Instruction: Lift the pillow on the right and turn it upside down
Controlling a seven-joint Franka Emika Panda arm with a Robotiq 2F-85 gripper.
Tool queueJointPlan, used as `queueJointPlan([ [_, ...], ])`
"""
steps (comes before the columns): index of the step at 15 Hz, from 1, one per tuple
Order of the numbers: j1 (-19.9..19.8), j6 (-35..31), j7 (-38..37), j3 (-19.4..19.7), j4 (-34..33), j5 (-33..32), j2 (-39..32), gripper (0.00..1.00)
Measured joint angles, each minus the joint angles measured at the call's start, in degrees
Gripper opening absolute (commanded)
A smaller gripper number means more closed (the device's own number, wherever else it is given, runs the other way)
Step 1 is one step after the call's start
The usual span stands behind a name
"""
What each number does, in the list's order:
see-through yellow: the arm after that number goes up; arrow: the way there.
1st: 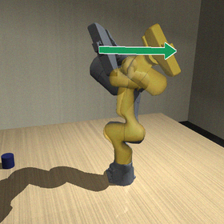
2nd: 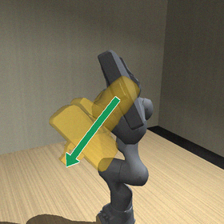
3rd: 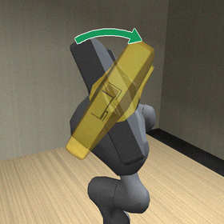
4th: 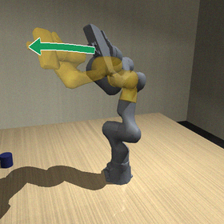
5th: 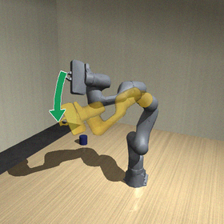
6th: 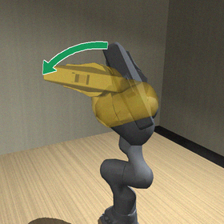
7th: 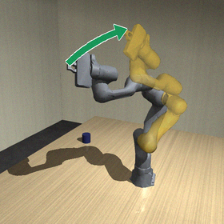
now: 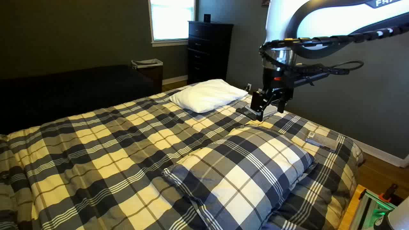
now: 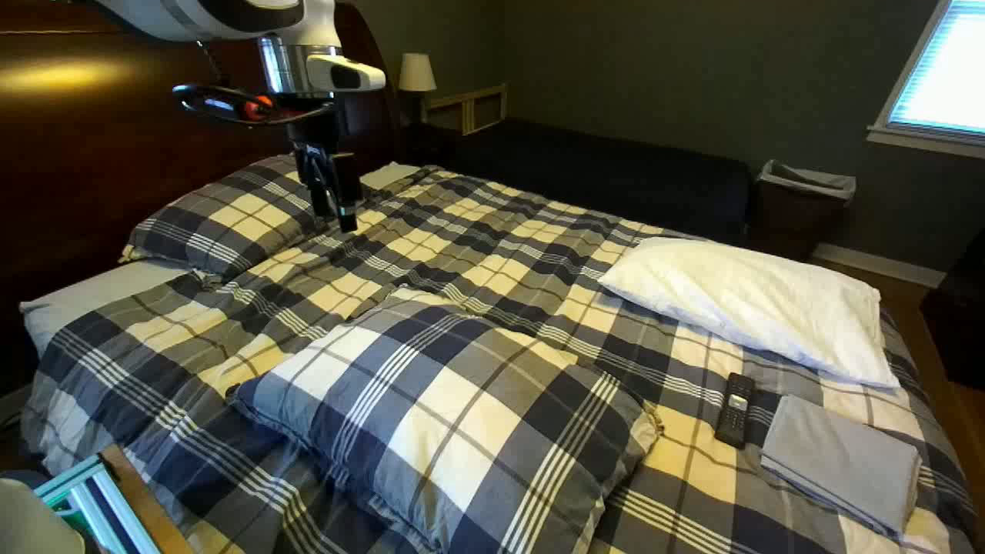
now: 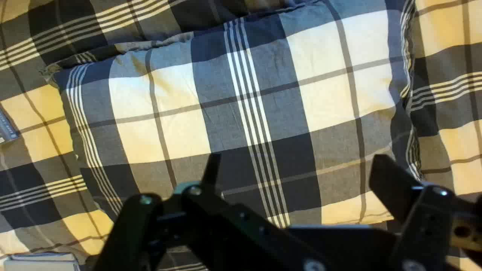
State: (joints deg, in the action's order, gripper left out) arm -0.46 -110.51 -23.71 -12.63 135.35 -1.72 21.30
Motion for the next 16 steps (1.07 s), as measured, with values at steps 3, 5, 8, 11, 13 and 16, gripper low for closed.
queueJointPlan([
  [3, 0.0, 0.0, 0.0, 0.0, 0.0, 0.0, 0.0, 1.0],
  [5, 0.0, 0.0, 0.0, 0.0, 0.0, 0.0, 0.0, 1.0],
  [8, 0.0, 0.0, 0.0, 0.0, 0.0, 0.0, 0.0, 1.0],
  [11, 0.19, 0.0, 0.02, 0.08, 0.0, -0.02, -0.04, 1.0],
  [13, 1.25, -0.06, 0.02, -0.54, 0.0, -0.37, -0.84, 1.0],
  [16, 4.38, -1.86, -0.36, -4.0, 0.01, -2.02, -4.42, 1.0],
])
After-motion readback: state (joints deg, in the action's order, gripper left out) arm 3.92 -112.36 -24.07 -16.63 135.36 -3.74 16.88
